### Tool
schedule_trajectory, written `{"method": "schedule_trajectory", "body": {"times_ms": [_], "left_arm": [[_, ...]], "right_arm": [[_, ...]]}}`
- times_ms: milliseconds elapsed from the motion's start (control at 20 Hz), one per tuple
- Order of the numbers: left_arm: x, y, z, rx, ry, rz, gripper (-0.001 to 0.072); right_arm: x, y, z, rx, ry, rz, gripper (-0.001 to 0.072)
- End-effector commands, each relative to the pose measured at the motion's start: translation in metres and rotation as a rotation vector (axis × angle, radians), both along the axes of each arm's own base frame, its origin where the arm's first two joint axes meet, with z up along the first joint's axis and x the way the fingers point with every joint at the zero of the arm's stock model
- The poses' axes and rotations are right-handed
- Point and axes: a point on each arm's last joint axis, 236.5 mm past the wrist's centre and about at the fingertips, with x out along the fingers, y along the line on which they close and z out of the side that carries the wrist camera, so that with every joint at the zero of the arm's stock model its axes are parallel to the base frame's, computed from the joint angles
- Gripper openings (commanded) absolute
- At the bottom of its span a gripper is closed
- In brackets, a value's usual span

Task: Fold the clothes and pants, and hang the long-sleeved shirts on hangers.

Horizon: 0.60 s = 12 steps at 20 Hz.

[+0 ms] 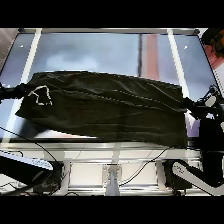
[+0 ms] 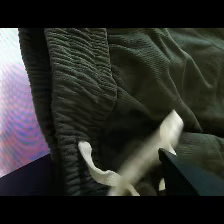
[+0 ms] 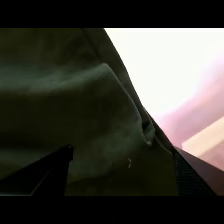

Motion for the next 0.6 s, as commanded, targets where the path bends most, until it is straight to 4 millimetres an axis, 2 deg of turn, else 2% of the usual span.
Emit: {"method": "schedule_trajectory", "body": {"times_ms": [0, 150, 200, 250, 300, 350, 450, 550], "left_arm": [[-0.009, 0.004, 0.007, -0.013, 0.016, 0.009, 0.0699], [-0.024, 0.032, 0.035, -0.065, 0.039, 0.153, 0.0691], [-0.033, 0.044, 0.050, -0.079, 0.041, 0.205, 0.0624], [-0.045, 0.050, 0.066, -0.083, 0.039, 0.226, 0.0409], [-0.059, 0.054, 0.083, -0.057, 0.033, 0.220, 0.0171], [-0.073, 0.058, 0.097, -0.015, 0.035, 0.217, 0.0049], [-0.104, 0.063, 0.124, 0.120, 0.065, 0.207, 0.0045], [-0.146, 0.077, 0.142, 0.300, 0.191, 0.275, 0.0045]], "right_arm": [[0.016, -0.008, 0.016, -0.032, -0.060, 0.001, 0.0692], [0.033, -0.022, 0.051, -0.088, -0.098, 0.018, 0.0691], [0.032, -0.029, 0.065, -0.117, -0.077, 0.025, 0.0645], [0.027, -0.039, 0.079, -0.164, -0.045, 0.035, 0.0552], [0.021, -0.051, 0.092, -0.222, -0.022, 0.042, 0.0519], [0.016, -0.062, 0.107, -0.284, -0.014, 0.044, 0.0519], [0.005, -0.075, 0.140, -0.384, -0.043, 0.039, 0.0519], [-0.006, -0.078, 0.174, -0.451, -0.101, 0.031, 0.0501]]}}
